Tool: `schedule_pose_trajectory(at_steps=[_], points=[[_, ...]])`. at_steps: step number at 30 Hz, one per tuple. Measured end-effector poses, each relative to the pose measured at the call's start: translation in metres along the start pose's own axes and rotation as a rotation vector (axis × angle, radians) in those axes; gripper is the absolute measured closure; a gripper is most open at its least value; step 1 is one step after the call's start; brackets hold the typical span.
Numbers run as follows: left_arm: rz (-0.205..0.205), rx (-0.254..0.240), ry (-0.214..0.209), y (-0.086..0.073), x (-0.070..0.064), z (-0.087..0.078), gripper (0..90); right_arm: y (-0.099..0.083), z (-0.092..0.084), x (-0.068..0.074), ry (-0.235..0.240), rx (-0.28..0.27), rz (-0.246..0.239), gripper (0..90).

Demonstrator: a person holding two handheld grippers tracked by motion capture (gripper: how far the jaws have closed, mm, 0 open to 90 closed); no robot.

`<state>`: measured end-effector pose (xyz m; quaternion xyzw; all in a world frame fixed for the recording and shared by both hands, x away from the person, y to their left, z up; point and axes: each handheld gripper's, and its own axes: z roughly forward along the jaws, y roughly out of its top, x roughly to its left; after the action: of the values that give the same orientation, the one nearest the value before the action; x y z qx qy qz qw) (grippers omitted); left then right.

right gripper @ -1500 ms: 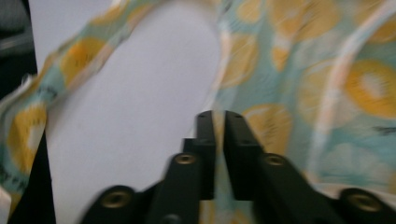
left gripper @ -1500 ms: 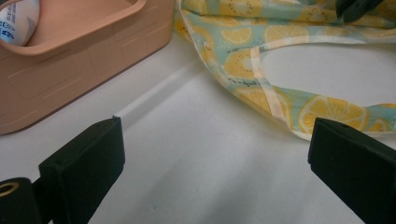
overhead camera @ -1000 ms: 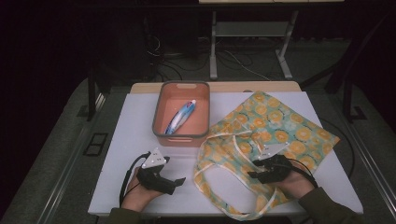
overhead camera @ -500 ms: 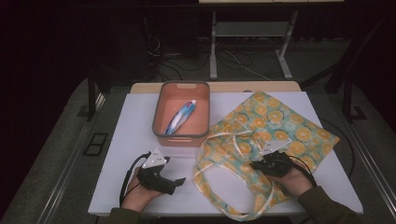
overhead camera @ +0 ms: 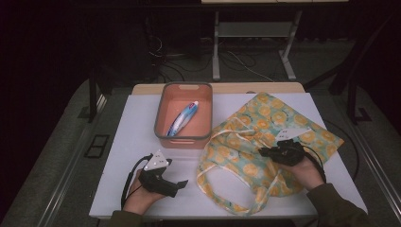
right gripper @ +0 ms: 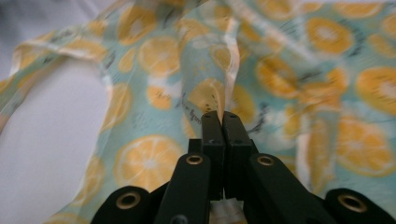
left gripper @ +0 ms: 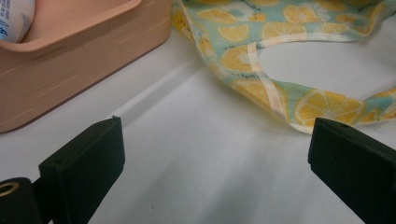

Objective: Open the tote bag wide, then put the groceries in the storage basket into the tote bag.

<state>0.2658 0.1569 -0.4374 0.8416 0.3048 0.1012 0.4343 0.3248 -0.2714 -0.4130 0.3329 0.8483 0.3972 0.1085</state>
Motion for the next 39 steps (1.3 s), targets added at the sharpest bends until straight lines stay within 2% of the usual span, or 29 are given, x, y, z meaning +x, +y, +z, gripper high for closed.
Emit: schedule_pose_trajectory(at_steps=[6, 11, 14, 17, 31, 35, 39], points=[[0.000, 0.000, 0.000, 0.000, 0.000, 0.000, 2.3, 0.010, -0.017, -0.024, -0.079, -0.071, 0.036, 89.2], [0.000, 0.000, 0.000, 0.000, 0.000, 0.000, 2.3, 0.012, -0.030, -0.044, -0.126, -0.128, 0.092, 89.2], [0.001, -0.001, 0.000, 0.000, 0.000, 0.000, 2.3, 0.014, -0.037, -0.051, -0.137, -0.165, 0.115, 89.2], [0.001, -0.001, 0.000, 0.000, 0.000, 0.000, 2.3, 0.018, -0.041, -0.052, -0.137, -0.195, 0.122, 89.3], [0.005, -0.003, -0.003, 0.000, 0.000, -0.001, 2.3, 0.016, -0.038, -0.052, -0.131, -0.192, 0.119, 89.2], [0.014, -0.010, -0.003, 0.004, 0.000, -0.003, 2.3, 0.015, -0.039, -0.052, -0.129, -0.189, 0.121, 89.2], [0.016, -0.036, -0.026, 0.013, 0.000, -0.009, 2.3, 0.015, -0.040, -0.052, -0.126, -0.193, 0.121, 89.2]])
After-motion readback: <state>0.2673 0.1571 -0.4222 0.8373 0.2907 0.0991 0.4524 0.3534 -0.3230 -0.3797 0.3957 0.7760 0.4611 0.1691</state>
